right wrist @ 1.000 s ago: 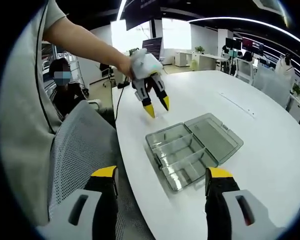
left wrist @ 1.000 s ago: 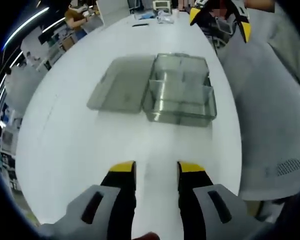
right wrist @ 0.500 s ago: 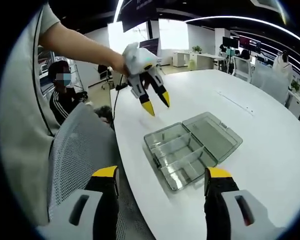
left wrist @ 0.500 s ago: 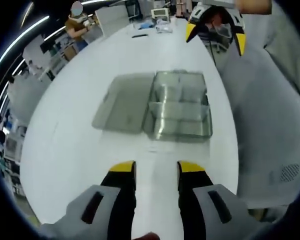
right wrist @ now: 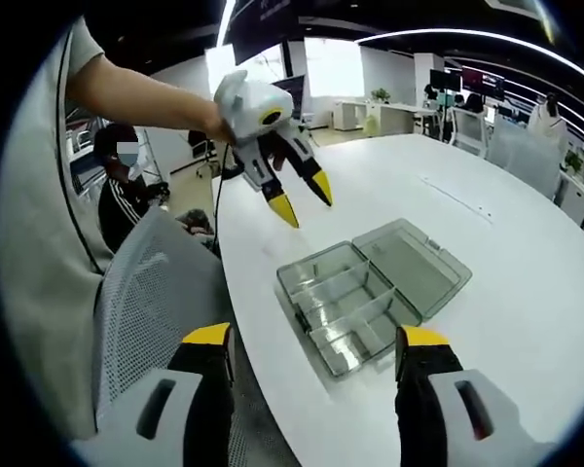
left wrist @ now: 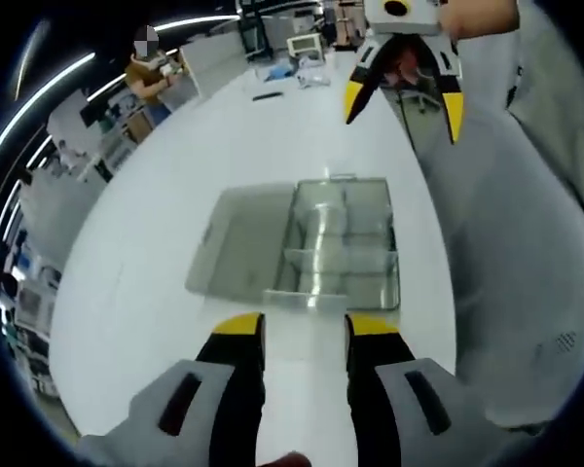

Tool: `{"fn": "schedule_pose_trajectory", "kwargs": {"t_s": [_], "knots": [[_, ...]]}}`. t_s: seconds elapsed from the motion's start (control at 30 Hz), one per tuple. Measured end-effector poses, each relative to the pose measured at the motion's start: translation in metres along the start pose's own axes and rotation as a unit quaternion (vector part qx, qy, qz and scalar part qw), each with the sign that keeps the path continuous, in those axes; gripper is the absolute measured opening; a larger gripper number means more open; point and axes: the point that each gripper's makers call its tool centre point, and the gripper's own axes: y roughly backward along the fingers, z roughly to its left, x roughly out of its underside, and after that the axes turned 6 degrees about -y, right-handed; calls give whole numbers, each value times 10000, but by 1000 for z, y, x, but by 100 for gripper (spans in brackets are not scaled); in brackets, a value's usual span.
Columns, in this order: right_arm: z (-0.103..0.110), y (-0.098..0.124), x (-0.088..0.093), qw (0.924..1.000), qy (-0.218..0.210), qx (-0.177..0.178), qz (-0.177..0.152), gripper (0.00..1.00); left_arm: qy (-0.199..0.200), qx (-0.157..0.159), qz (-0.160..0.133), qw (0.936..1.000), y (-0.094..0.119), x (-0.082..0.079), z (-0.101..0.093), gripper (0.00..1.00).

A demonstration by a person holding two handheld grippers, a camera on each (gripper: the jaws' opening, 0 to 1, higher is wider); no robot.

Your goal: Insert the divider into the dual guide fixture by aligning both edges with the guide slots and pushing it downward to the bottom, including one-sided entry, uneven engagement, binding, and posture correction.

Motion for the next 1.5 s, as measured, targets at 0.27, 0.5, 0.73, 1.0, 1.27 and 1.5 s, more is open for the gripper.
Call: {"fn": "schedule_pose_trajectory", "kwargs": {"t_s": [0.27, 0.5, 0.73, 1.0, 1.27, 1.5], "knots": [[-5, -1, -8, 10000, -84, 25, -32, 61, -117, -56, -111, 9999, 2, -15, -4, 29], [-5, -5, -16, 9997, -206, -30, -111, 59, -190, -133, -197, 9995, 5, -26, -5, 29], [-12, -7, -25, 9990, -405, -33, -206, 55, -237, -210, -295, 9991, 5, -37, -9, 29], [-18, -10, -34, 9971, -673, -40, -348, 51, -261, -285, -410, 9984, 2, -50, -13, 29], [-17, -18, -44, 9938, -991, -119, -487, 46, -287, -350, -502, 9977, 1, -60, -17, 29], [-18, -23, -52, 9898, -1283, -169, -596, 43, -333, -475, -560, 9967, 0, -67, -18, 29]]}}
